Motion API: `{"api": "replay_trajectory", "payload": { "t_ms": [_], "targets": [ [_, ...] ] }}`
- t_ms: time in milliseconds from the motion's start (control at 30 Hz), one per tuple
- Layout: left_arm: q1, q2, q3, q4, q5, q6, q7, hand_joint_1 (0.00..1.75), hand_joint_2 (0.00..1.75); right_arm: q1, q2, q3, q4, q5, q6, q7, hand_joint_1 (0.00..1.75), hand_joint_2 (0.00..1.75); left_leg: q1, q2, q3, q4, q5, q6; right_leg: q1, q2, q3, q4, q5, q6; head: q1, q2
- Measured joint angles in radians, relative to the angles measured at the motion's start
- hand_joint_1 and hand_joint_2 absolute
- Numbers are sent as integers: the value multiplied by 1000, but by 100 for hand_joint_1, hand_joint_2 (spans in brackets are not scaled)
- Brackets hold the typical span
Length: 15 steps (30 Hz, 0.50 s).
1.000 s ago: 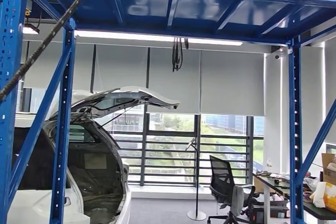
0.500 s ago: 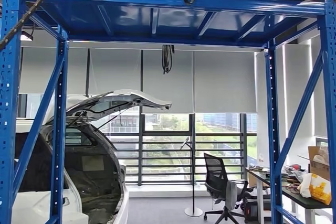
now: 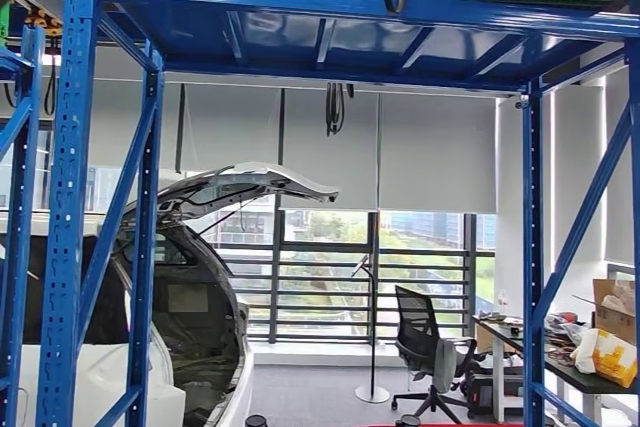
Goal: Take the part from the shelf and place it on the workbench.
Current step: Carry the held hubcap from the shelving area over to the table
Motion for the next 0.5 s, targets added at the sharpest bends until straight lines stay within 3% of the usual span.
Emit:
{"api": "replay_trajectory", "payload": {
  "t_ms": [67,100,133,200,267,400,433,500],
  "targets": [
    [0,1,0,0,0,2,5,0,175,12,-1,-4,1,2,8,-9,175,175,-1,1,-2,1,2,3,-6,0,-38,111,-38,5,0,0],
    [0,1,0,0,0,2,7,0,175,16,-1,-6,1,3,10,-11,175,175,-2,1,-2,2,2,3,-7,0,-38,122,-31,6,0,0],
    [0,1,0,0,0,3,8,0,175,19,-1,-8,1,3,12,-13,175,175,-2,1,-1,3,2,3,-9,0,-19,92,-7,7,0,0],
    [-1,2,0,0,0,3,10,0,175,20,-1,-13,0,3,13,-15,175,175,-1,-1,0,3,0,0,-9,2,47,-36,58,3,0,0],
    [-5,2,0,0,0,4,10,0,175,20,-1,-18,-1,3,14,-17,175,175,-2,-2,-6,7,-1,-8,-6,5,82,-120,90,-5,0,0],
    [-5,3,0,0,0,6,11,0,175,22,1,-23,-6,5,14,-23,175,175,0,-2,-24,16,-10,-25,-5,7,84,-151,86,-23,0,0],
    [-6,3,0,0,0,6,11,0,175,22,2,-25,-7,7,14,-25,175,175,1,-2,-36,40,-29,-27,-6,7,87,-162,85,-30,0,0],
    [-7,3,0,0,-1,6,10,0,175,24,2,-28,-8,21,15,-30,175,175,1,-3,-85,146,-88,-30,-6,6,87,-170,85,-40,0,0]
  ]
}}
